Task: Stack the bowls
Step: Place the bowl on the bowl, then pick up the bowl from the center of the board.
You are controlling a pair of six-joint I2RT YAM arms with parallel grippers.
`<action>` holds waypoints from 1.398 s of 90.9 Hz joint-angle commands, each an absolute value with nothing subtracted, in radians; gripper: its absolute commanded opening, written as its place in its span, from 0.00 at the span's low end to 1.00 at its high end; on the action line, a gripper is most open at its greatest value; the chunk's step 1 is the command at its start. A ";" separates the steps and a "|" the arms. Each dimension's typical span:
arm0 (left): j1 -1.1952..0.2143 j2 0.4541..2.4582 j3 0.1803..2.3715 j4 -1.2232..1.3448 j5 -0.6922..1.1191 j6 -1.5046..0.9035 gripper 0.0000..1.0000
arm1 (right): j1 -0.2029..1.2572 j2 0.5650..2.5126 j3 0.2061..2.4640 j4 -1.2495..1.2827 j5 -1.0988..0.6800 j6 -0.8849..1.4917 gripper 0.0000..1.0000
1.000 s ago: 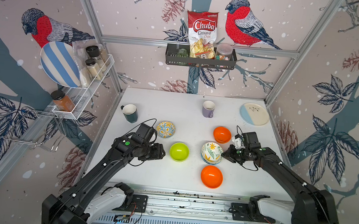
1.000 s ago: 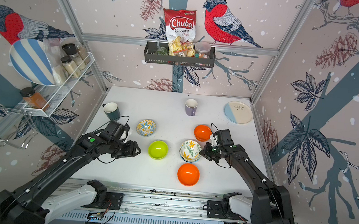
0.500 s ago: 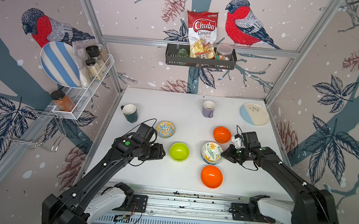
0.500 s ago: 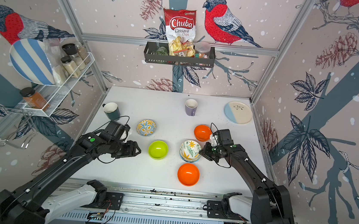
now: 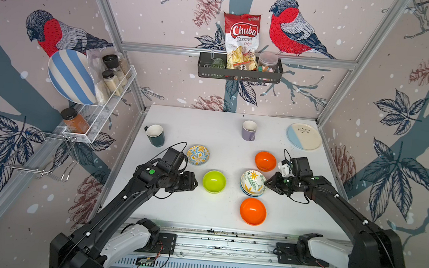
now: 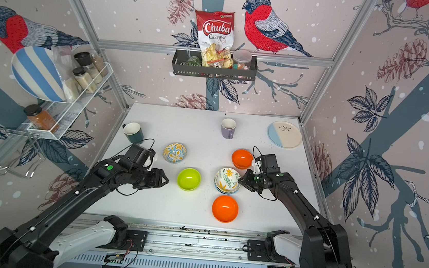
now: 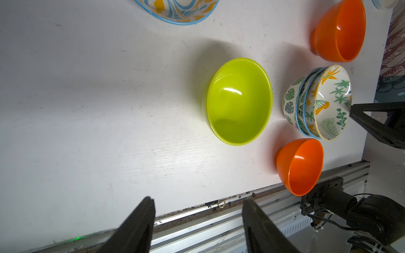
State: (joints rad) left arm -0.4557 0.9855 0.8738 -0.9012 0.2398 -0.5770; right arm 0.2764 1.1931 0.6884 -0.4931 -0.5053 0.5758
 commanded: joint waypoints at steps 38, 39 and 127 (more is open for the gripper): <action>-0.417 1.029 0.908 -0.826 0.094 -0.646 0.65 | 0.127 1.062 0.682 -0.548 -0.272 0.587 0.38; -0.414 1.037 0.911 -0.820 0.089 -0.648 0.65 | 0.122 1.059 0.682 -0.550 -0.273 0.587 0.40; -0.227 1.602 1.062 -0.524 0.072 -0.645 0.38 | 0.098 1.041 0.655 -0.502 -0.318 0.597 0.77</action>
